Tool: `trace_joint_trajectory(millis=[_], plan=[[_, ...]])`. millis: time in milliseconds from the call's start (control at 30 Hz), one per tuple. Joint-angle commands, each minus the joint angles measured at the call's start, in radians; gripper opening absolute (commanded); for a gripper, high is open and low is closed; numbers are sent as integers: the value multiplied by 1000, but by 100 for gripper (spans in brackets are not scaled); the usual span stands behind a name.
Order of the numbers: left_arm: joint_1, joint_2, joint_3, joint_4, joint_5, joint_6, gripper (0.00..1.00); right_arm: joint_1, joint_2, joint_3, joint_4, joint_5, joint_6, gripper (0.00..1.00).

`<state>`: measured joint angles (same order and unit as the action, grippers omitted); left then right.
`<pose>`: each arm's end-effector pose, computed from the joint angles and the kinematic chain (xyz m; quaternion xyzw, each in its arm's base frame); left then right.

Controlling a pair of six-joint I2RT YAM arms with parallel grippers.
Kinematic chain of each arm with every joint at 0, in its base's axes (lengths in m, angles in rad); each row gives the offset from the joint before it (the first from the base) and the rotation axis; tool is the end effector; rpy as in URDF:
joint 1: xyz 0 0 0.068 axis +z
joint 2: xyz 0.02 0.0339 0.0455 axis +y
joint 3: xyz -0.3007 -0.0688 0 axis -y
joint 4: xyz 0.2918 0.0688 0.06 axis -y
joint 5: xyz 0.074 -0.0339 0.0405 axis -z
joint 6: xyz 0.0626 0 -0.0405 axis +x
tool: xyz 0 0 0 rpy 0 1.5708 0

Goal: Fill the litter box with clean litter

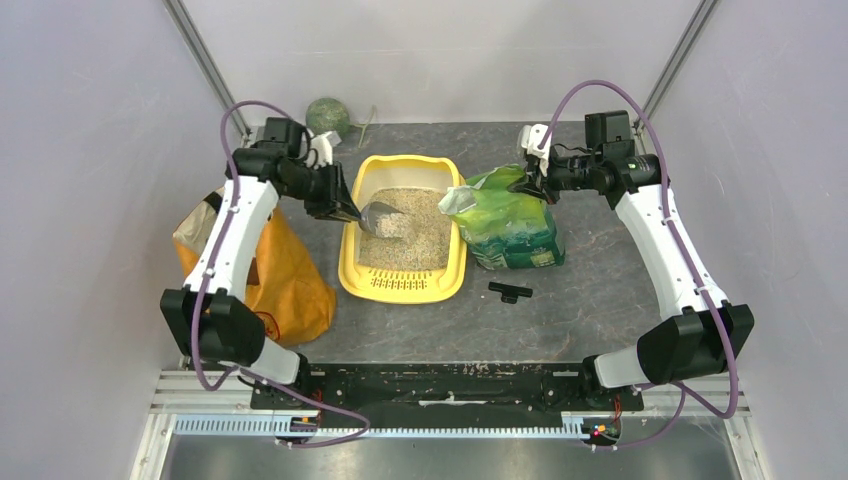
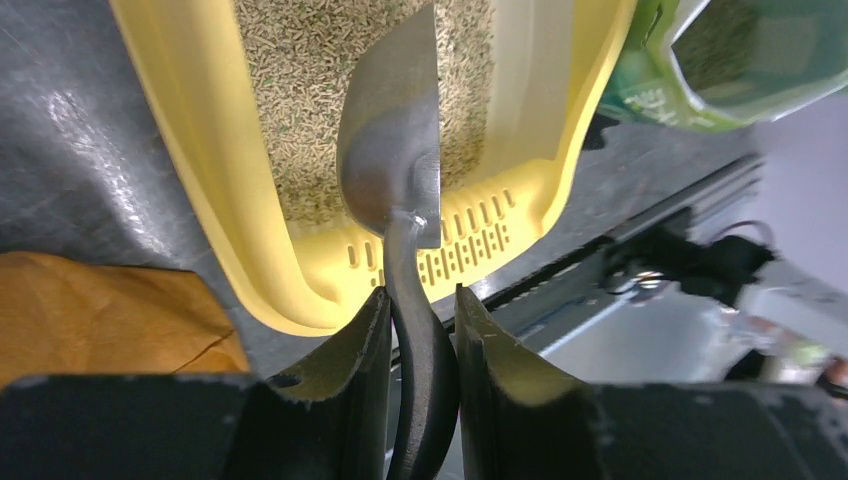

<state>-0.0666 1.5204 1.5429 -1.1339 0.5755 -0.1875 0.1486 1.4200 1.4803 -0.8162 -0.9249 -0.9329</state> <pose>0.3483 -0.0574 0.3670 0.0081 0.9359 -0.3018 0.1815 0.3326 0.1003 0.4117 -0.5746 0.6135 0.2430 0.4843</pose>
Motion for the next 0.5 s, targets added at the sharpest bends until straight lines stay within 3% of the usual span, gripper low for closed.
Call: trace_joint_trajectory(millis=[0, 267, 467], plan=[[-121, -91, 56, 32, -248, 108, 2, 3, -49, 40, 109, -16, 9, 0], [-308, -162, 58, 54, -505, 283, 2, -10, -61, 34, 111, -8, 22, 0], [-396, -178, 37, 56, -571, 400, 2, -24, -64, 40, 113, -6, 32, 0]])
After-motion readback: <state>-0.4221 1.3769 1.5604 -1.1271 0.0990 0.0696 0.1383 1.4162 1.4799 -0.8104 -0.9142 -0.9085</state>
